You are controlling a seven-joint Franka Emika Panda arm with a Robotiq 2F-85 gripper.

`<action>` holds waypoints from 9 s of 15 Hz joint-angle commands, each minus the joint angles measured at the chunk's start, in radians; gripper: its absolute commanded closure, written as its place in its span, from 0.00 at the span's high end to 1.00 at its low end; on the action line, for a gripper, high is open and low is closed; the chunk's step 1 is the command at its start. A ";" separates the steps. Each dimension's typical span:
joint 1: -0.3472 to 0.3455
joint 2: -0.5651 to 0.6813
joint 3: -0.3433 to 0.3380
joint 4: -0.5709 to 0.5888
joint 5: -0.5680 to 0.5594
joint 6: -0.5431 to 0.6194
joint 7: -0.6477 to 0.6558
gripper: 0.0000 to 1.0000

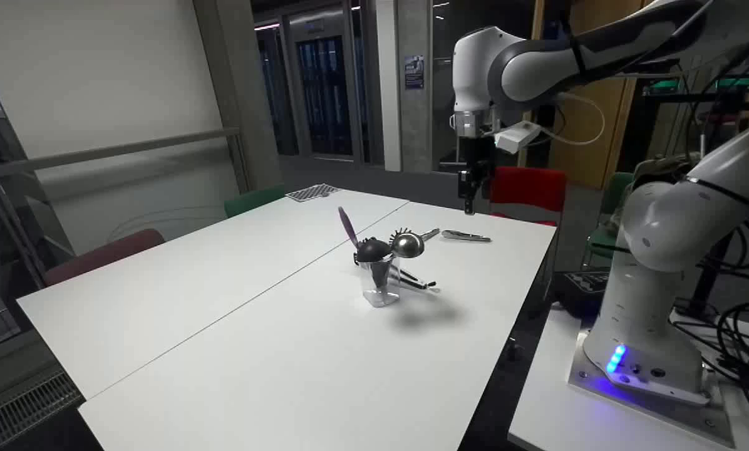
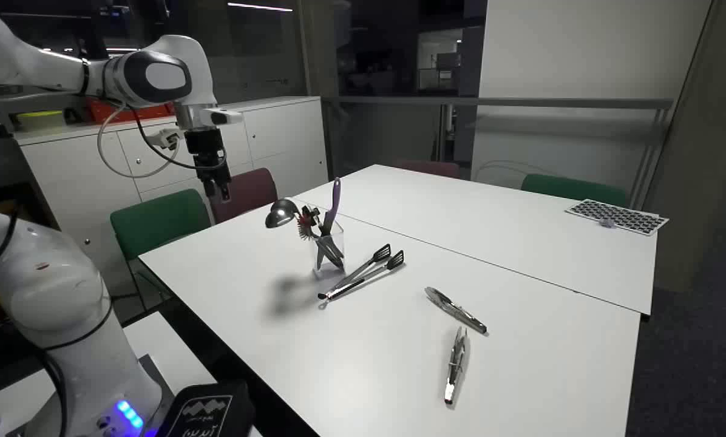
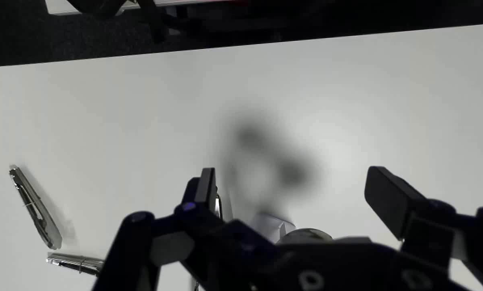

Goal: Pick the object on the right and put it in the holder

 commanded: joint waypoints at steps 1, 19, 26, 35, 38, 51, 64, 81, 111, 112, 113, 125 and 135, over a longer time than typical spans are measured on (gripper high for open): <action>0.007 0.002 -0.006 0.002 -0.004 -0.002 0.003 1.00; -0.278 0.310 -0.281 0.215 0.035 0.136 0.151 1.00; -0.306 0.367 -0.339 0.254 0.053 0.139 0.183 1.00; -0.328 0.563 -0.328 0.443 -0.069 0.109 0.323 1.00; -0.313 0.713 -0.368 0.608 -0.051 -0.020 0.273 1.00; -0.364 1.050 -0.450 0.975 0.237 -0.348 0.164 1.00; -0.507 1.506 -0.500 1.232 0.370 -0.264 0.567 1.00; -0.605 1.504 -0.482 1.238 0.581 -0.228 0.739 1.00; -0.561 1.475 -0.547 1.064 0.421 0.042 1.382 1.00; -0.566 1.494 -0.539 1.089 0.427 0.023 1.394 1.00; -0.568 1.508 -0.533 1.106 0.428 0.012 1.406 1.00; -0.655 1.692 -0.492 1.342 0.433 0.020 1.560 1.00; -0.700 1.789 -0.450 1.456 0.359 0.008 1.473 1.00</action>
